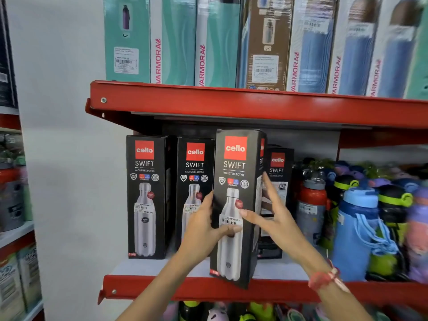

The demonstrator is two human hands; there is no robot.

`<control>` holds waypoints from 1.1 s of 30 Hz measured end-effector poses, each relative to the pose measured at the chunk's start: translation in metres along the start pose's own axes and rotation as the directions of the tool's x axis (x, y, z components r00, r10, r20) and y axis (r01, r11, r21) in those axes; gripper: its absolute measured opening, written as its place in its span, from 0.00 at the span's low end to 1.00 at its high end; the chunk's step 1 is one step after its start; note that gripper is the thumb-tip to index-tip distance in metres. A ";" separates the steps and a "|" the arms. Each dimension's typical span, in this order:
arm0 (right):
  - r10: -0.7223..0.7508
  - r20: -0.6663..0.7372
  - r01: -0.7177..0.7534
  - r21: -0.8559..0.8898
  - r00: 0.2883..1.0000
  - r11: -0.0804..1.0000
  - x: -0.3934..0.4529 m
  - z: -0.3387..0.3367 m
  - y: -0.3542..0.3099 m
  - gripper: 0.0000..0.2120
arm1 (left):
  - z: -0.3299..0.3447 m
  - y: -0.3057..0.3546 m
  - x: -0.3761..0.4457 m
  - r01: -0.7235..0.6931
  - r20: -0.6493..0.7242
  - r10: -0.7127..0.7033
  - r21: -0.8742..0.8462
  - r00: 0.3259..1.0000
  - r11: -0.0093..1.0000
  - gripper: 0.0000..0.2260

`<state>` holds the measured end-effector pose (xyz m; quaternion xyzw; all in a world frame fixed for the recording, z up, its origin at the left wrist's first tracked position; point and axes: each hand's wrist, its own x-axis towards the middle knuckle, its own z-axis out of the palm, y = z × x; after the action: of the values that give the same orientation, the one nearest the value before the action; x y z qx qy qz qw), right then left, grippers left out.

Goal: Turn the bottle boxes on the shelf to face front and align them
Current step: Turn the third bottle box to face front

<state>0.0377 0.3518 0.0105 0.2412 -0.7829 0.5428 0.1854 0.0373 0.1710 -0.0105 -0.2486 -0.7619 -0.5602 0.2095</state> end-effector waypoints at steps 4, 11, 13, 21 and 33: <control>-0.017 0.140 0.037 -0.142 0.990 0.989 0.013 -0.006 0.004 0.45 | 0.012 -0.006 -0.001 0.009 -0.147 -0.005 0.026 0.989 1.000 0.36; 0.009 -0.030 -0.018 -0.289 0.999 0.957 0.048 0.013 0.023 0.46 | 0.029 -0.026 0.022 0.136 -0.327 -0.063 0.204 0.943 0.970 0.41; 0.021 -0.086 -0.047 -0.311 0.996 0.949 0.055 0.015 0.029 0.46 | 0.036 -0.030 0.028 0.181 -0.340 -0.091 0.245 0.936 0.952 0.40; -0.016 -0.199 -0.059 -0.365 0.980 0.929 0.054 0.020 0.058 0.45 | 0.047 -0.030 0.037 0.238 -0.324 -0.082 0.479 0.943 0.845 0.34; -0.094 -0.246 -0.070 -0.582 0.965 0.810 0.060 0.033 0.062 0.43 | 0.053 -0.049 0.056 0.245 -0.272 -0.083 0.644 0.959 0.724 0.36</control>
<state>-0.0478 0.3289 -0.0152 0.1032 -0.8785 0.3012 0.3561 -0.0387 0.2173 -0.0288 -0.0228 -0.9027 -0.2884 0.3184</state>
